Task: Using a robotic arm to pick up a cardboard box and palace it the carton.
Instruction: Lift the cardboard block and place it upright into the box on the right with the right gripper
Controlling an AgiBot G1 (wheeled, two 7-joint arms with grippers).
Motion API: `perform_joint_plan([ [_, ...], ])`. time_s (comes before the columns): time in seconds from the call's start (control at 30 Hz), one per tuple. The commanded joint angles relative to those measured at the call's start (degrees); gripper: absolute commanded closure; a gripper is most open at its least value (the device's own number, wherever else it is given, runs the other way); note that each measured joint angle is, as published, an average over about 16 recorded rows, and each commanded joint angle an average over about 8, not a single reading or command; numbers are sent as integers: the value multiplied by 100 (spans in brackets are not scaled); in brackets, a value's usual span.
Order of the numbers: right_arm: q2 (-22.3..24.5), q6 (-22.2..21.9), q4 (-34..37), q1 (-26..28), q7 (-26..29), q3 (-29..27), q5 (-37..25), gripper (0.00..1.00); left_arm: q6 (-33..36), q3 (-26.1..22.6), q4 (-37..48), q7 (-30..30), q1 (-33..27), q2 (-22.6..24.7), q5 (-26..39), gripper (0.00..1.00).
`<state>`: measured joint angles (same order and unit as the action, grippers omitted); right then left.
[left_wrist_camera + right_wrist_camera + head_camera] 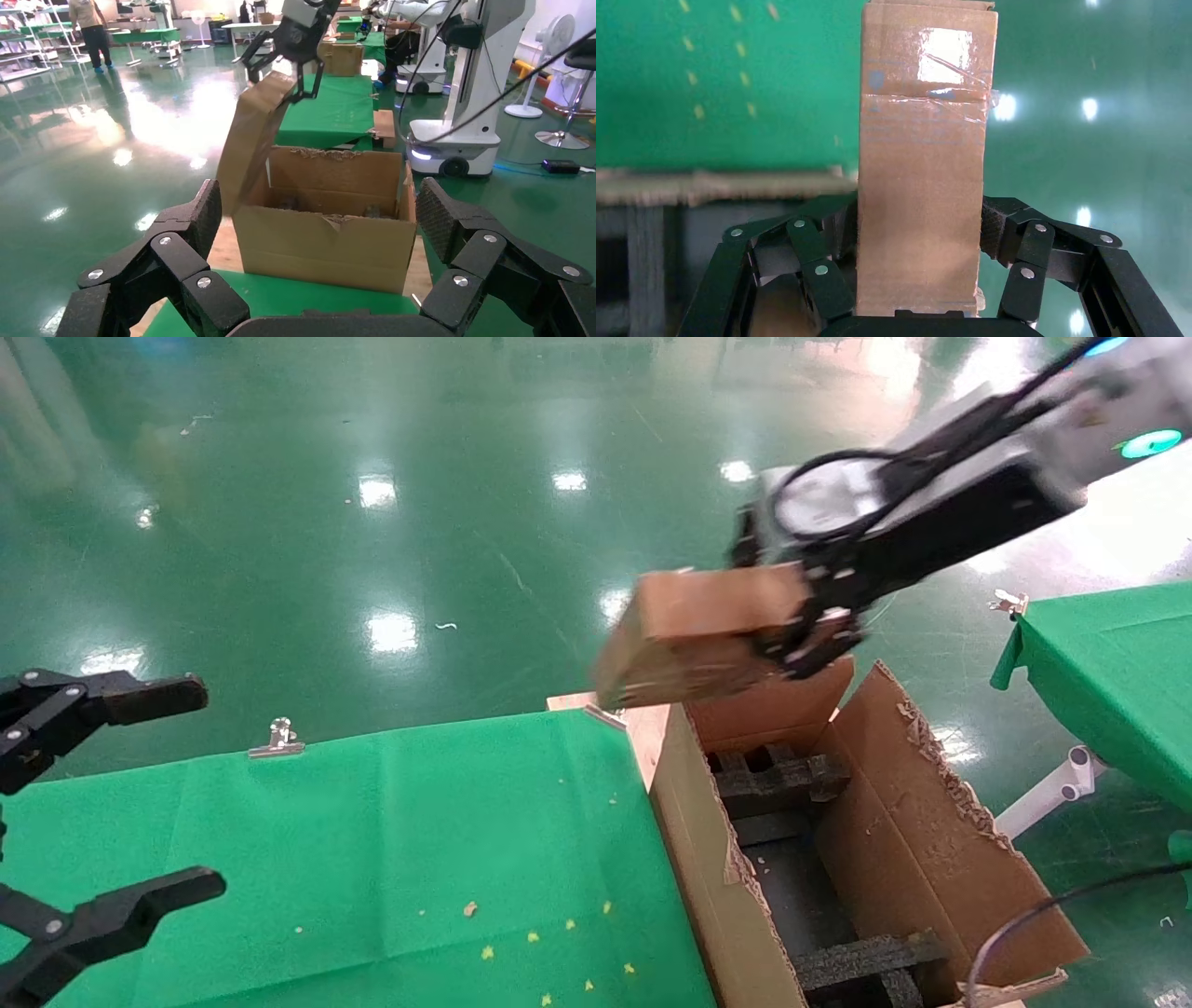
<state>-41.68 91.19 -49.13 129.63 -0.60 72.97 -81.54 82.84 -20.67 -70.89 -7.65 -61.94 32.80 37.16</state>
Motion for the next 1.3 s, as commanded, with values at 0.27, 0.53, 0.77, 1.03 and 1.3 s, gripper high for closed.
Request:
perform_joint_plan([
  [0.27, 672, 14, 6, 661, 135, 856, -146, 100, 0, 0, 0, 0, 0, 0, 0, 0],
  [0.53, 1183, -6, -145, 893, 362, 1576, 14, 100, 0, 0, 0, 0, 0, 0, 0, 0],
  [0.77, 1490, -90, -131, 825, 598, 1983, 248, 100, 0, 0, 0, 0, 0, 0, 0, 0],
  [1.03, 1813, -400, 238, 450, 1644, 2163, 543, 100, 0, 0, 0, 0, 0, 0, 0, 0],
  [1.3, 2474, -1216, 71, -161, 2613, 2147, 1248, 100, 0, 0, 0, 0, 0, 0, 0, 0],
])
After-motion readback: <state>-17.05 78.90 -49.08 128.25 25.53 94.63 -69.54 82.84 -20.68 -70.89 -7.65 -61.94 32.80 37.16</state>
